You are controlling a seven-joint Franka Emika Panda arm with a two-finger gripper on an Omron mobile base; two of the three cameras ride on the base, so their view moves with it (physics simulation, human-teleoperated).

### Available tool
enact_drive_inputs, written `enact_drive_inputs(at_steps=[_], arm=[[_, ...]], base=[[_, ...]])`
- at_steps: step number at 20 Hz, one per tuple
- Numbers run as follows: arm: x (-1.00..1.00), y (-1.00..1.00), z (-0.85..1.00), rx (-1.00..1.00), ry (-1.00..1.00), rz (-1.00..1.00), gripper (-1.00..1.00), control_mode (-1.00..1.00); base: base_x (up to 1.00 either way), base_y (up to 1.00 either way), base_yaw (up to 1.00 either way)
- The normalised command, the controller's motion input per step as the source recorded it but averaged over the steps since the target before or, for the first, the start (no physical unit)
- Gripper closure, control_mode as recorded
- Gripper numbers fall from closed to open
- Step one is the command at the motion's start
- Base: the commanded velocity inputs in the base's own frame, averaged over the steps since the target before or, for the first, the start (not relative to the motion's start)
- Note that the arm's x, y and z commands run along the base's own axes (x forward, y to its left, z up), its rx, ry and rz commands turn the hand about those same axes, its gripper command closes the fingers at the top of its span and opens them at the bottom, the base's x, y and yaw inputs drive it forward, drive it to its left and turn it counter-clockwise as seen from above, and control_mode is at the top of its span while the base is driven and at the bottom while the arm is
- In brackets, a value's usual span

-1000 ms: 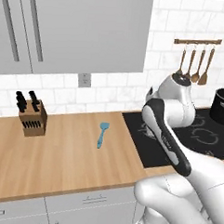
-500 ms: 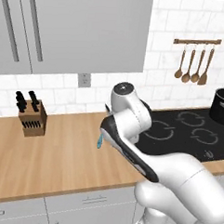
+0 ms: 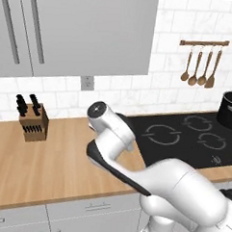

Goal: Put the squash and corn in the pot. Retrieve the spatula and lightly stir the vegetables in the pot.

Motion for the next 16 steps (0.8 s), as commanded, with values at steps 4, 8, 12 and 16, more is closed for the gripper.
enact_drive_inputs(at_steps=[4,8,12,16], arm=[[0.36,0.00,-0.47,-0.07,0.04,0.18,-1.00,-1.00],[0.50,-0.05,-0.53,0.00,0.17,0.18,-1.00,-1.00],[0.38,0.00,-0.44,0.00,0.20,0.20,-1.00,-1.00],[0.04,0.08,-0.31,0.00,0.05,0.17,-1.00,-1.00]], base=[[0.00,0.00,0.00],[0.00,0.00,0.00],[0.00,0.00,0.00],[0.00,0.00,0.00]])
